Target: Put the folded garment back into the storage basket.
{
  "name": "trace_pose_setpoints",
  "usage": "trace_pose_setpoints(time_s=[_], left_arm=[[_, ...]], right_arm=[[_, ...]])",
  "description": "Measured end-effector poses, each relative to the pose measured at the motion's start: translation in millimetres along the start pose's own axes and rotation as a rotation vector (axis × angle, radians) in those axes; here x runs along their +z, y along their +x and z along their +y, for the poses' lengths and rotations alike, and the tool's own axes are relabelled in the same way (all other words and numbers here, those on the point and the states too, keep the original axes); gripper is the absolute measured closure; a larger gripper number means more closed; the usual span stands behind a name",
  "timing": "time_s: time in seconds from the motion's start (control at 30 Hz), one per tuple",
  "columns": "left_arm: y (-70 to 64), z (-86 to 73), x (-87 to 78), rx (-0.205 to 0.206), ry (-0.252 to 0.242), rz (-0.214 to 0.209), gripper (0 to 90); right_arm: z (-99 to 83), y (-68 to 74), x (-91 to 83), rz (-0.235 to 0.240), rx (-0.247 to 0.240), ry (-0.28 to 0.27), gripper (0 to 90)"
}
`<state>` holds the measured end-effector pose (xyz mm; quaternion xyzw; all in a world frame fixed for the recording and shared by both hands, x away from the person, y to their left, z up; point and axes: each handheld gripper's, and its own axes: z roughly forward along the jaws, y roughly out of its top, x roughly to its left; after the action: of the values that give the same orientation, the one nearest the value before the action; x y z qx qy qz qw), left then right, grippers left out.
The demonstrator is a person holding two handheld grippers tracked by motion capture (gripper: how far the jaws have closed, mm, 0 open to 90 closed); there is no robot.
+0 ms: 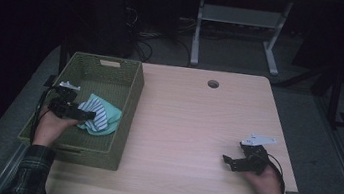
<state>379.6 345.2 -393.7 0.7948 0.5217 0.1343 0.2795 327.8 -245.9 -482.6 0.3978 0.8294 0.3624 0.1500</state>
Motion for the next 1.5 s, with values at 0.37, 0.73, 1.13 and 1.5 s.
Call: trace_pose_setpoints(time_s=[0.37,0.73,1.13,1.5], left_arm=[[-11.8,13.5,-17.1,0.029,-0.036,0.006,13.3],[-29.1,27.0,-31.4,0.057,-0.076,0.002,13.3],[-61.7,45.0,-40.7,0.101,-0.122,-0.053,13.6],[-94.5,59.7,-38.1,0.152,-0.151,-0.107,13.7]], right_arm=[[0.1,0.3,-0.1,0.0,0.005,0.001,11.2],[0.1,0.3,-0.1,-0.001,0.005,0.001,11.2],[0.0,0.4,0.1,-0.001,0.005,-0.001,11.2],[0.1,0.3,0.1,-0.001,0.005,-0.001,11.2]])
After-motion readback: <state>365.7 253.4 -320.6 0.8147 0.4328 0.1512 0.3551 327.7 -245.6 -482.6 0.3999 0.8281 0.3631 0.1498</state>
